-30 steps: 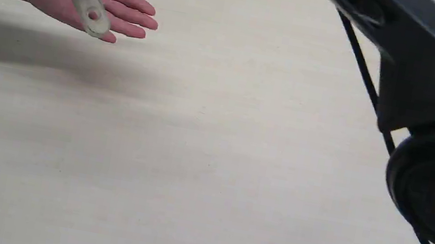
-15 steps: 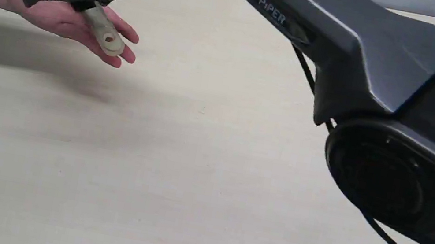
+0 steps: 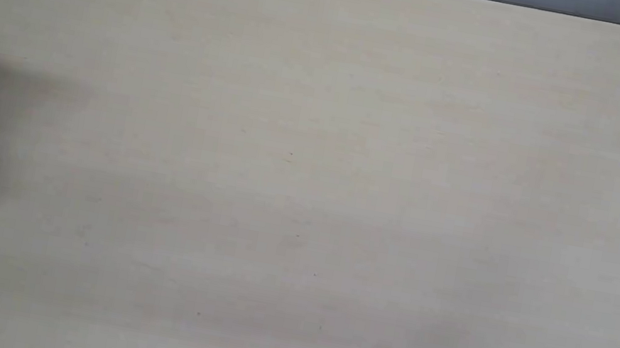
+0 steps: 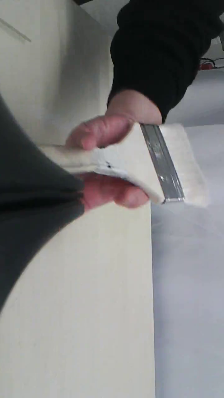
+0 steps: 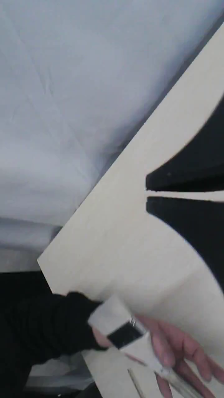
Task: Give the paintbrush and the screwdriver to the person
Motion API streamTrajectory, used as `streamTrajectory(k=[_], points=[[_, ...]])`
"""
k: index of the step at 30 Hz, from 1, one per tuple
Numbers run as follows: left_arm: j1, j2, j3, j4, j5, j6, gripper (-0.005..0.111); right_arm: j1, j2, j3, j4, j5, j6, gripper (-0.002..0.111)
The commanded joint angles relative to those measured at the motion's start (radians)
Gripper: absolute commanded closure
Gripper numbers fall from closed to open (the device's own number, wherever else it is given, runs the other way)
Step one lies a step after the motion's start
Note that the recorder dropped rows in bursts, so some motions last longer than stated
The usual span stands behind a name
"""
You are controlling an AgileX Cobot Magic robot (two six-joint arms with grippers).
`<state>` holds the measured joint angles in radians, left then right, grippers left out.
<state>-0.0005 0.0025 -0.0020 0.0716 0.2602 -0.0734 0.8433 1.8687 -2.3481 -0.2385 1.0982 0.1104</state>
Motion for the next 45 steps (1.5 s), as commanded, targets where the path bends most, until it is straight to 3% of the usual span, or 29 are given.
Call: streamTrajectory(k=[1, 11, 15, 18, 21, 23, 26, 28, 31, 35, 38, 42, 45], points=[[-0.006, -0.002, 0.002, -0.005, -0.01, -0.002, 0.107, -0.005, -0.083, 0.005, -0.067, 0.113, -0.013, 0.104], [-0.006, -0.002, 0.002, -0.005, -0.01, -0.002, 0.107, -0.003, -0.361, 0.08, -0.033, 0.123, -0.054, 0.104], [-0.006, -0.002, 0.002, -0.005, -0.01, -0.002, 0.107, -0.003, -0.466, 0.296, -0.061, 0.123, -0.071, 0.104], [-0.006, -0.002, 0.002, -0.005, -0.01, -0.002, 0.107, -0.003, -0.557, 0.543, -0.108, -0.023, -0.005, 0.104], [-0.006, -0.002, 0.002, -0.003, -0.01, -0.002, 0.107, -0.003, -0.655, 0.846, -0.224, -0.282, 0.184, 0.104], [-0.006, -0.002, 0.002, -0.004, -0.012, -0.002, 0.107, -0.003, -0.701, 1.01, -0.417, -0.364, 0.408, 0.104], [-0.006, -0.002, 0.002, -0.003, -0.011, -0.002, 0.107, -0.003, -0.754, 1.138, -0.542, -0.075, 0.758, 0.104], [-0.006, -0.002, 0.002, -0.003, -0.011, -0.002, 0.107, -0.01, -0.777, 1.199, -0.599, 0.018, 1.033, 0.104], [-0.006, -0.002, 0.002, -0.003, -0.011, -0.002, 0.107, -0.016, -0.801, 1.254, -0.64, 0.02, 1.043, 0.104], [-0.006, -0.002, 0.002, -0.003, -0.011, -0.002, 0.107, -0.016, -0.804, 1.347, -0.653, -0.178, 0.901, 0.104], [-0.006, -0.002, 0.002, -0.003, -0.011, -0.002, 0.107, -0.016, -0.806, 1.443, -0.694, -0.293, 0.905, 0.104], [-0.006, -0.002, 0.002, -0.003, -0.011, -0.002, 0.107, -0.035, -0.849, 1.617, -0.931, -0.403, 1.166, 0.104], [-0.006, -0.002, 0.002, -0.003, -0.011, -0.002, 0.107, -0.137, -0.943, 1.756, -1.14, -0.578, 1.423, 0.104]])
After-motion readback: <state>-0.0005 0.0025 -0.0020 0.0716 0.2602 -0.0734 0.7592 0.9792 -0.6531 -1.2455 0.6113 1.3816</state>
